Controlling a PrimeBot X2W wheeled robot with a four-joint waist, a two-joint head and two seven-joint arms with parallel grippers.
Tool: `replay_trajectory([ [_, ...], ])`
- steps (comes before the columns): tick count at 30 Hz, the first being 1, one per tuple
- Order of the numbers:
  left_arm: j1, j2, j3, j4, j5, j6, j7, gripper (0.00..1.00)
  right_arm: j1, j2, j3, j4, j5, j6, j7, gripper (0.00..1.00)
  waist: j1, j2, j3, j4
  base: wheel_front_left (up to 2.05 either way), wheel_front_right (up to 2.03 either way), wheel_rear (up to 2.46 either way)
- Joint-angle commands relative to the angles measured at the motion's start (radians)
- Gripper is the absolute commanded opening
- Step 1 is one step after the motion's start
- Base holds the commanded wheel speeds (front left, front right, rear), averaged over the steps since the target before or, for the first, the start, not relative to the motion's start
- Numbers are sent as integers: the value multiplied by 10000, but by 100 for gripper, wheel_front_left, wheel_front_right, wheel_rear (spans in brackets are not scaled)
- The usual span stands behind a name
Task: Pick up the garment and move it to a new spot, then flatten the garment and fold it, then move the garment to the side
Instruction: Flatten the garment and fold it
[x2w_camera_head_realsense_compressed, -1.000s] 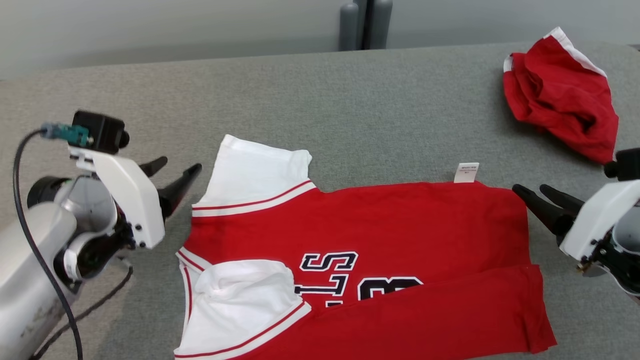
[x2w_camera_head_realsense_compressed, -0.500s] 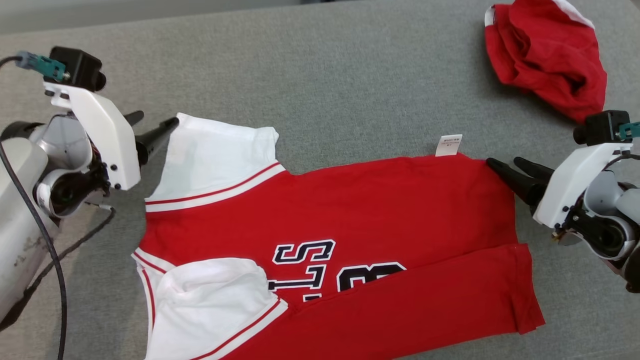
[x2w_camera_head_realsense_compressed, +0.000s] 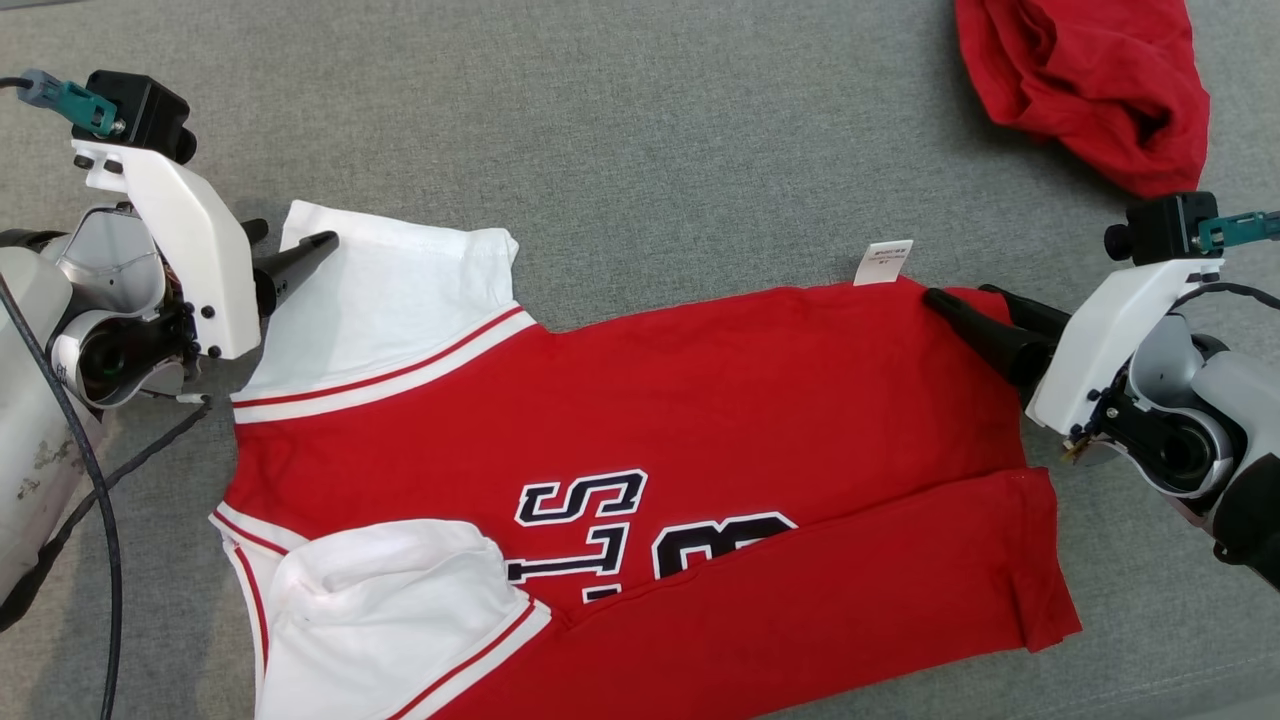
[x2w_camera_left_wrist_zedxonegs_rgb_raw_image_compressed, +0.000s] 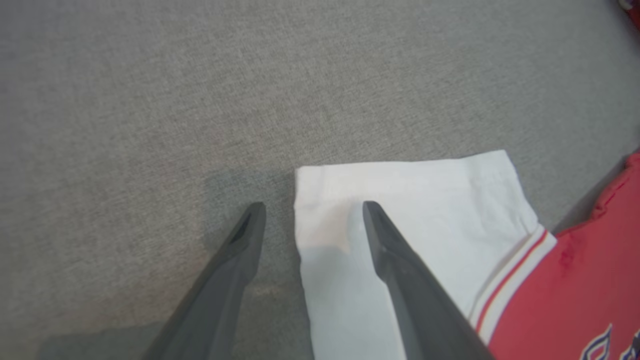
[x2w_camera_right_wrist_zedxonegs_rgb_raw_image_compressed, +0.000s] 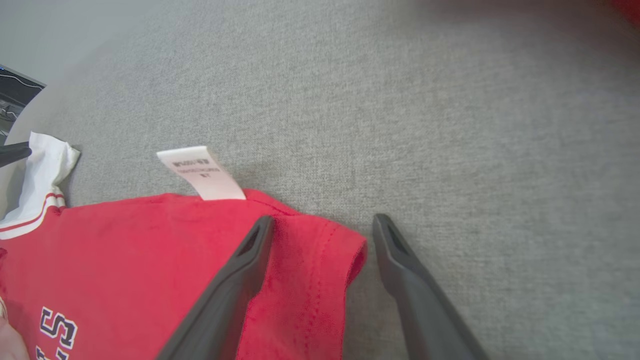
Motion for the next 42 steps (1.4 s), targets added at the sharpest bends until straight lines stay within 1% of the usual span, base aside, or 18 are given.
replay_trajectory([
  [1, -214, 17, -11, 34, -110, -50, 77, 100, 30, 65, 37, -37, -37, 4, 33, 100, 0, 0, 26, -4, 0, 0, 0],
  [3, -258, 34, -31, 39, -150, -68, 176, 100, 28, 64, 35, -117, -34, 4, 62, 100, 0, 0, 64, -10, 0, 0, 0],
  [9, -380, 71, -146, 128, 51, -88, -142, 100, 29, 154, 50, -242, -57, 4, 89, 100, 0, 0, 165, -55, 0, 0, 0],
  [18, -419, 11, -290, 330, -70, -83, -163, 100, 41, 180, 34, -465, -102, 4, -9, 100, 0, 0, 273, -140, 0, 0, 0],
  [19, -440, -5, -311, 335, -76, -85, -177, 100, 51, 179, 36, -492, -108, 4, -9, 80, 0, 0, 279, -147, 0, 0, 0],
  [20, -450, -26, -332, 324, -90, -84, -176, 100, 60, 172, 35, -522, -111, 4, 1, 49, 0, 0, 283, -152, 0, 0, 0],
  [21, -447, -39, -353, 306, -120, -86, -179, 74, 68, 162, 31, -550, -115, 4, 10, 35, 0, 0, 281, -154, 0, 0, 0],
  [22, -447, -41, -373, 290, -127, -87, -183, 47, 77, 149, 24, -574, -124, 4, 20, 25, 0, 0, 273, -155, 0, 0, 0],
  [23, -453, -36, -386, 264, -137, -87, -198, 31, 86, 131, 17, -584, -139, 4, 20, 8, 0, 0, 259, -155, 0, 0, 0],
  [24, -465, -23, -395, 240, -161, -88, -221, 14, 91, 107, 13, -582, -169, 4, 11, 0, 0, 0, 241, -153, 0, 0, 0],
  [25, -467, -6, -406, 229, -187, -88, -236, 0, 103, 86, 10, -576, -190, 4, -10, 0, 0, 0, 213, -149, 0, 0, 0],
  [33, -433, 85, -381, -88, -515, -88, -418, 0, 191, -76, -30, -684, -308, 4, -208, 0, 0, 0, -71, -2, 0, 0, 0],
  [42, -37, 241, -497, -727, -975, -88, -578, 0, 424, -331, -32, -693, -387, 4, -330, 0, 0, 0, -702, 400, 0, 0, 0],
])
